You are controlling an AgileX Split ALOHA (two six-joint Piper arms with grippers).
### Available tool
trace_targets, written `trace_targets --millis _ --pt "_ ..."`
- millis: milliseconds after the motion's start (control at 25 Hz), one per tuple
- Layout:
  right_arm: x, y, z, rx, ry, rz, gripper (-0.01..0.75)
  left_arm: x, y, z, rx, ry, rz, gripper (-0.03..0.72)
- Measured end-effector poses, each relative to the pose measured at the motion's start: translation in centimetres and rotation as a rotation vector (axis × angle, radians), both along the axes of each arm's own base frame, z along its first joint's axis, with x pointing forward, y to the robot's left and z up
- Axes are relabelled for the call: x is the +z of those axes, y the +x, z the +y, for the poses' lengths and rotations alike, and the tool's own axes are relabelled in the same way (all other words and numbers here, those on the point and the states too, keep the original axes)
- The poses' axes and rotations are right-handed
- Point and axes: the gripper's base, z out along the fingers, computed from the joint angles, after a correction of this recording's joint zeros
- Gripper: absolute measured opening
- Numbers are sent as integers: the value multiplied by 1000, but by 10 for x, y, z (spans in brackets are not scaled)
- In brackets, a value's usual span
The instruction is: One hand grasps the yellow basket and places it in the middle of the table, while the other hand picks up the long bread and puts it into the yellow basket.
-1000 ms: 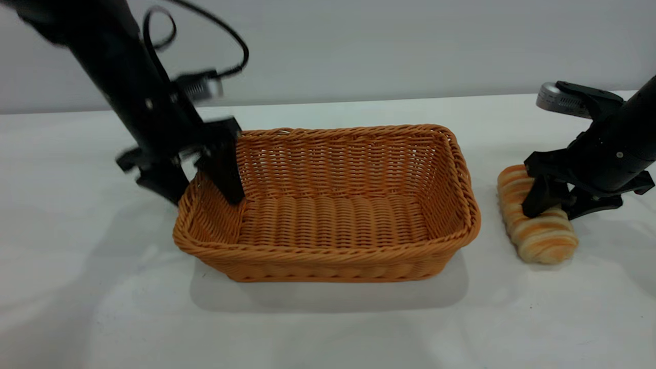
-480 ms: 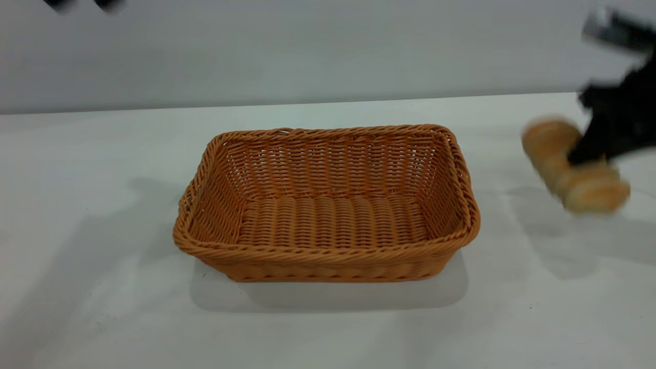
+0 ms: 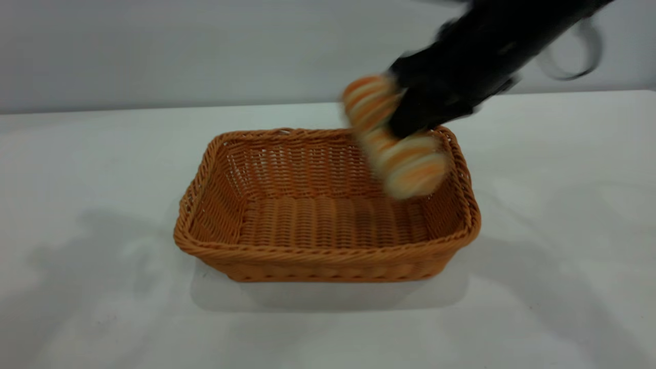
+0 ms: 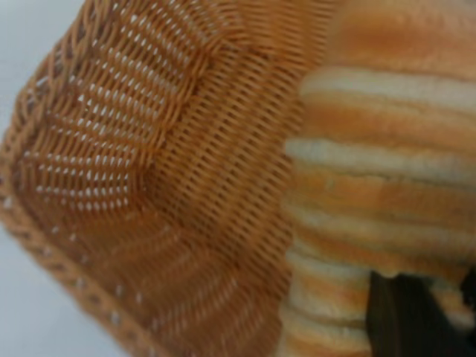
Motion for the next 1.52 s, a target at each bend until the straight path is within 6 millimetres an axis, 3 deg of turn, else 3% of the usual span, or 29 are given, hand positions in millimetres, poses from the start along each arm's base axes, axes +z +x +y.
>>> trace_targets --millis 120,200,280,360,480,640,760,920,1040,1280,1520 --pt "-35 10 15 -1 -31 20 138 -2 -14 3 0 2 11 582" --pt "-51 13 16 -3 -43 46 245 -9 -27 5 0 7 34 582" --pt "-56 13 15 15 -46 71 372 -14 -42 9 2 21 49 582" --pt "-46 10 14 64 -39 84 496 -23 -56 12 8 37 76 582" --pt "-1 1 7 156 -33 95 600 -41 -77 17 49 44 130 582" --pt "88 -23 -27 187 -105 69 586 -76 -110 25 71 76 227 582" --pt "148 -59 -53 167 -186 10 557 -99 -137 31 74 101 281 582" --pt "178 -120 -78 144 -230 3 550 -122 -170 37 73 107 307 582" --pt "176 -165 -96 106 -243 9 549 -132 -189 40 73 97 271 582" --pt "131 -242 -130 2 -309 88 549 -143 -218 44 73 62 174 582" --pt "103 -293 -153 -78 -343 81 549 -154 -241 47 73 36 122 582"
